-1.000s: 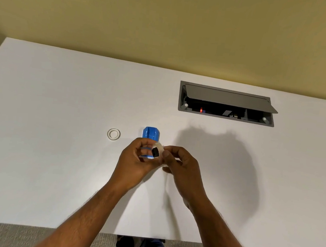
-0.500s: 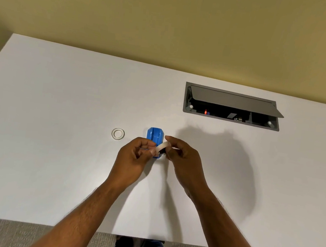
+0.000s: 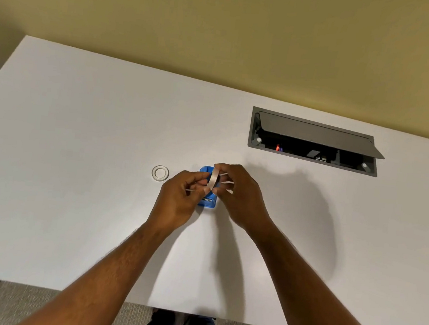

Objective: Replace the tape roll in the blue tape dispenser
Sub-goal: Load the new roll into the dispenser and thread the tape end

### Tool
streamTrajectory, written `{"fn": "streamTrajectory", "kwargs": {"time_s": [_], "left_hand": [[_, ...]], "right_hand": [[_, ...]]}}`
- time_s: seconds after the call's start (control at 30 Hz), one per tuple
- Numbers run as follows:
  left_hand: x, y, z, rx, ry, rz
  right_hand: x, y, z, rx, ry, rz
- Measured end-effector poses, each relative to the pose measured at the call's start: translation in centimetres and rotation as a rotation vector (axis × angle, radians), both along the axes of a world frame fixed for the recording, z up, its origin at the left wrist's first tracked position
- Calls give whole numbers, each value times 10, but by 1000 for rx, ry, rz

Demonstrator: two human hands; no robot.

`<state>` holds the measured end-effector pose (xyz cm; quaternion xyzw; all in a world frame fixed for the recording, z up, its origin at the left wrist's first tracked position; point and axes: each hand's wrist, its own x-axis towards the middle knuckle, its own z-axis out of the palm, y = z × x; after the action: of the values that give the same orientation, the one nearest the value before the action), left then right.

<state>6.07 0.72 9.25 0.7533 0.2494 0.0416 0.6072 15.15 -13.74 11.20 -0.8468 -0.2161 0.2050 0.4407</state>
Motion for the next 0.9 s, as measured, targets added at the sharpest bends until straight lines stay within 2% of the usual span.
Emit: {"fn": "streamTrajectory", "kwargs": {"time_s": [0.17, 0.43, 0.9], "left_hand": [[8, 5, -4, 69, 21, -10], [15, 5, -10, 259, 51, -9], [19, 4, -14, 242, 45, 12]], "right_hand": [[15, 6, -9, -79, -59, 115], [22, 10, -28, -200, -197, 166], [20, 11, -36, -228, -297, 178]]}}
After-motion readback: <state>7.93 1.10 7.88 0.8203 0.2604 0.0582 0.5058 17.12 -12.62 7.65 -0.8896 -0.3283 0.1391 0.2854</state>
